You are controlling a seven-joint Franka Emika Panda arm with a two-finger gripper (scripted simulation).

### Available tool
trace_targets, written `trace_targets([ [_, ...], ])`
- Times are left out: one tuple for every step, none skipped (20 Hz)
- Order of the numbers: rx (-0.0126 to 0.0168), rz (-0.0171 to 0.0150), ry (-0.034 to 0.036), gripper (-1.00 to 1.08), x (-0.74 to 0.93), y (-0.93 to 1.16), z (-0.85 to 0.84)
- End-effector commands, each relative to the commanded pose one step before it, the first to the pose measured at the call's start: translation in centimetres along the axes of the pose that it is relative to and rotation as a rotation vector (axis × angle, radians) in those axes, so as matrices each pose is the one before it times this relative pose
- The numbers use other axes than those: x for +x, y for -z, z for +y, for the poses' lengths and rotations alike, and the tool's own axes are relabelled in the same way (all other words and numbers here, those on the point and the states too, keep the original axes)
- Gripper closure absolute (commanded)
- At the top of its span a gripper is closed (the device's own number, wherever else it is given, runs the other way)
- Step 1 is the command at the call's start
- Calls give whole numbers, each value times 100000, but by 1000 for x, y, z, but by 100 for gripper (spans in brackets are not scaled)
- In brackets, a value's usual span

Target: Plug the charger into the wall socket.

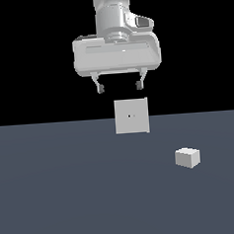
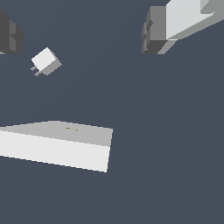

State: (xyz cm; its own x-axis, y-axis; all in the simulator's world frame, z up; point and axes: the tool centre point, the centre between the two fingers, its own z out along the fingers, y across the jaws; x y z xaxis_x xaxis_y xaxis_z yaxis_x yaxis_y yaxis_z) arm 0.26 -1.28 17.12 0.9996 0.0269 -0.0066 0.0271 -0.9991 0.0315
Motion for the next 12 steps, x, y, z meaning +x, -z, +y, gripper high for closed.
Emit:
trace_targets([
  [0, 0, 0, -92, 0, 0, 1],
  [-12, 28, -62, -92, -1, -10, 4],
  [-38, 97, -226, -92, -7, -23, 36],
  [-60, 152, -355, -92, -9, -44, 47],
  [-85, 216, -506, -92, -14, -60, 71],
  [-108, 275, -643, -92, -17, -79, 86],
  [-133, 337, -789, -92, -21, -95, 107],
  [-158, 400, -935, -92, -25, -112, 128],
  [-181, 460, -1074, -92, -28, -130, 146],
  [-205, 519, -1213, -92, -32, -146, 165],
  [-227, 577, -1348, -92, -35, -163, 183],
  [-250, 635, -1483, -92, -39, -178, 203],
])
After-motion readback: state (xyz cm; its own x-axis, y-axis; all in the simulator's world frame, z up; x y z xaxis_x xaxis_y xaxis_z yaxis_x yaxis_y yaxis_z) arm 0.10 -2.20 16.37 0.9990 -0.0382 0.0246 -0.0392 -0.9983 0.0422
